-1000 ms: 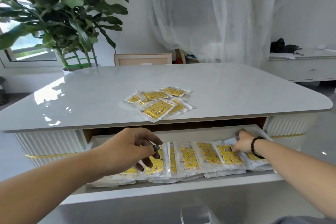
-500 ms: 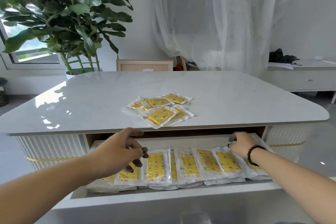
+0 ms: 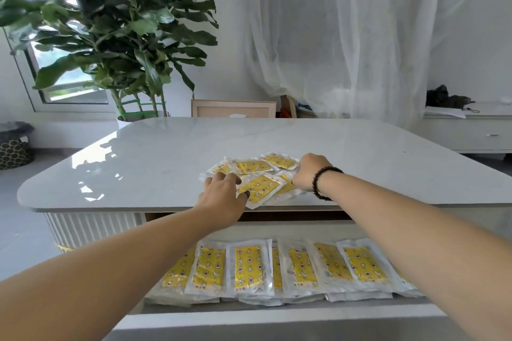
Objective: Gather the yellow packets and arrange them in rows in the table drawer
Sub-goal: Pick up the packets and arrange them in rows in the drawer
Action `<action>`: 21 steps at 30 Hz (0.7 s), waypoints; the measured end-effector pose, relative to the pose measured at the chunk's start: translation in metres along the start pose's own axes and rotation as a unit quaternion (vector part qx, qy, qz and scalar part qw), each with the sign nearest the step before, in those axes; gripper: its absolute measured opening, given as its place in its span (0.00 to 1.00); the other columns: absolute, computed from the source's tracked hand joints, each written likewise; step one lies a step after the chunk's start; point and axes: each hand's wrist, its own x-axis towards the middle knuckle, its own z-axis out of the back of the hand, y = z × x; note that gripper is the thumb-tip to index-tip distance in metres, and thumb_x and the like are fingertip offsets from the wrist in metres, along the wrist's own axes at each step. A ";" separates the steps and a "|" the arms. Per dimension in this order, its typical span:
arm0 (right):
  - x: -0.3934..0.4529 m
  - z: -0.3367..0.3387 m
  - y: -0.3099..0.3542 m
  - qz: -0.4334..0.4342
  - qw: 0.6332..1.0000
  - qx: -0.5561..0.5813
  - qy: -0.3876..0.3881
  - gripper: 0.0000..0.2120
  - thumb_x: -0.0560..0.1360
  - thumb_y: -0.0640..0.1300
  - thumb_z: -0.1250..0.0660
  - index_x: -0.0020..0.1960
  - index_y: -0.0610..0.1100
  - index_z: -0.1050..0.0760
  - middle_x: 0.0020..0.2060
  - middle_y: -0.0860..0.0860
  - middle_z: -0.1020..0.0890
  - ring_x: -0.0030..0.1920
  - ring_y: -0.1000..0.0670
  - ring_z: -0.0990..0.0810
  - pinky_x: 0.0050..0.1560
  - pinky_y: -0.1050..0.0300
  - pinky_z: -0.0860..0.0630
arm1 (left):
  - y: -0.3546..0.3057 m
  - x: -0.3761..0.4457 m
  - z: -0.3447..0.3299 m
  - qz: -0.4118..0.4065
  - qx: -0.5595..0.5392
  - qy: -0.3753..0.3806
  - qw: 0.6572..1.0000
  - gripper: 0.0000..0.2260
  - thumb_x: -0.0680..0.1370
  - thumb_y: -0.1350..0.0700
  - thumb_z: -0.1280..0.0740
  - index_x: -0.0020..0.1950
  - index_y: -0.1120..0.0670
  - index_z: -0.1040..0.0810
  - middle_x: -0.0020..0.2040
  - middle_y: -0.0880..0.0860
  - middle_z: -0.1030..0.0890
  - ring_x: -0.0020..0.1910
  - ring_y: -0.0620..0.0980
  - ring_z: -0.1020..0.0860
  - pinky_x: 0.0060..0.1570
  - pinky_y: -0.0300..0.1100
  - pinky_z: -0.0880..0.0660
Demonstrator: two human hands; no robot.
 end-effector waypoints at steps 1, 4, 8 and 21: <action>0.005 -0.001 0.005 -0.023 1.000 0.005 0.014 0.08 0.73 0.41 0.36 0.50 0.39 0.26 0.43 0.46 0.23 0.36 0.49 0.25 0.31 0.61 0.28 | -0.002 0.009 0.000 0.008 0.018 0.001 1.000 0.21 0.81 0.46 0.42 0.72 0.52 0.35 0.72 0.54 0.36 0.72 0.55 0.40 0.67 0.52 0.36; 0.021 -0.010 0.011 -0.066 0.996 0.017 0.060 0.25 0.71 0.51 0.30 0.63 0.41 0.29 0.51 0.46 0.22 0.46 0.48 0.21 0.40 0.59 0.25 | -0.006 0.033 -0.002 0.031 0.030 0.040 0.998 0.27 0.78 0.41 0.39 0.73 0.53 0.37 0.73 0.54 0.36 0.72 0.56 0.40 0.68 0.54 0.36; 0.046 -0.020 0.009 -0.070 0.990 0.079 0.096 0.18 0.70 0.52 0.30 0.54 0.42 0.26 0.40 0.49 0.25 0.41 0.50 0.25 0.34 0.60 0.30 | -0.002 0.057 -0.014 0.049 0.018 0.024 0.998 0.35 0.71 0.37 0.31 0.72 0.53 0.36 0.71 0.54 0.36 0.71 0.55 0.39 0.68 0.51 0.34; 0.060 -0.004 0.010 -0.054 0.978 -0.007 0.201 0.41 0.68 0.60 0.27 0.73 0.42 0.37 0.70 0.45 0.32 0.66 0.45 0.29 0.64 0.54 0.30 | 0.029 0.073 -0.009 0.111 -0.404 -0.132 0.898 0.09 0.70 0.61 0.25 0.45 0.51 0.22 0.42 0.53 0.17 0.41 0.54 0.19 0.40 0.45 0.20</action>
